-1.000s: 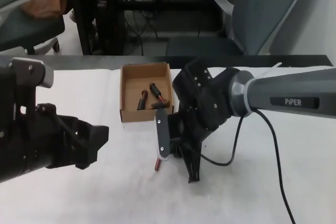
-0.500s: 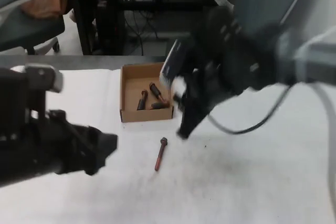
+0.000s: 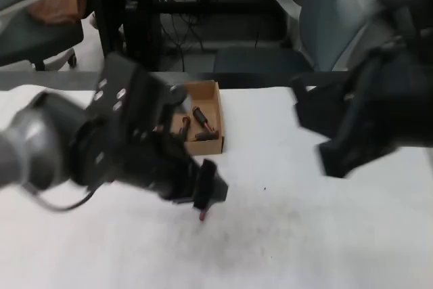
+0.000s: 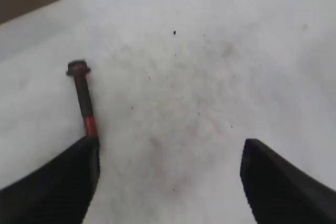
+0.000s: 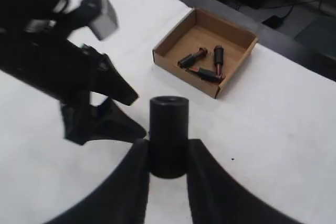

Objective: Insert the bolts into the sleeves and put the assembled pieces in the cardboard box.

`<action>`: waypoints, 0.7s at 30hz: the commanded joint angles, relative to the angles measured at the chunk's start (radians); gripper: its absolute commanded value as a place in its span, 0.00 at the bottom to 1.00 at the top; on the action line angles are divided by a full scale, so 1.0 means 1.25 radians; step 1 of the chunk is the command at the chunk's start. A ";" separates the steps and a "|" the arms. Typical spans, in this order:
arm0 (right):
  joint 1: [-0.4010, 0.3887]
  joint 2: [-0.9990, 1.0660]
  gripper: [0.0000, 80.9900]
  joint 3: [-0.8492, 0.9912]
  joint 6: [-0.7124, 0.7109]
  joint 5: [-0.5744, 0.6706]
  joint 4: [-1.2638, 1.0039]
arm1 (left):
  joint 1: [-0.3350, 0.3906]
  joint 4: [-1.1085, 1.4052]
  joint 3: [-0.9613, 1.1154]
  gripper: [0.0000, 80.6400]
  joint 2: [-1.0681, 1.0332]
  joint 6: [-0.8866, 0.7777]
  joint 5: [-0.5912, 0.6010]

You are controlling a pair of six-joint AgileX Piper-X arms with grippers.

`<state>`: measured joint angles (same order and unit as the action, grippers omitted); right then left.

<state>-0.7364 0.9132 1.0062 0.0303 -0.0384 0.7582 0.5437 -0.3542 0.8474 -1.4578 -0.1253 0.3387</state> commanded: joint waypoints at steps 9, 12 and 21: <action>-0.003 -0.146 0.01 0.001 0.086 0.005 0.091 | 0.004 -0.175 0.261 0.87 -0.243 0.167 -0.153; -0.003 -0.147 0.01 0.001 0.086 0.005 0.093 | 0.011 -0.203 0.308 0.87 -0.289 0.167 -0.152; -0.003 -0.145 0.01 0.001 0.071 0.005 0.095 | 0.014 -0.268 0.381 0.83 -0.382 0.148 -0.195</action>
<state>-0.7362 0.7372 1.0062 0.1298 -0.0384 0.8819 0.5574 -0.6746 1.3081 -1.9262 0.0672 0.1131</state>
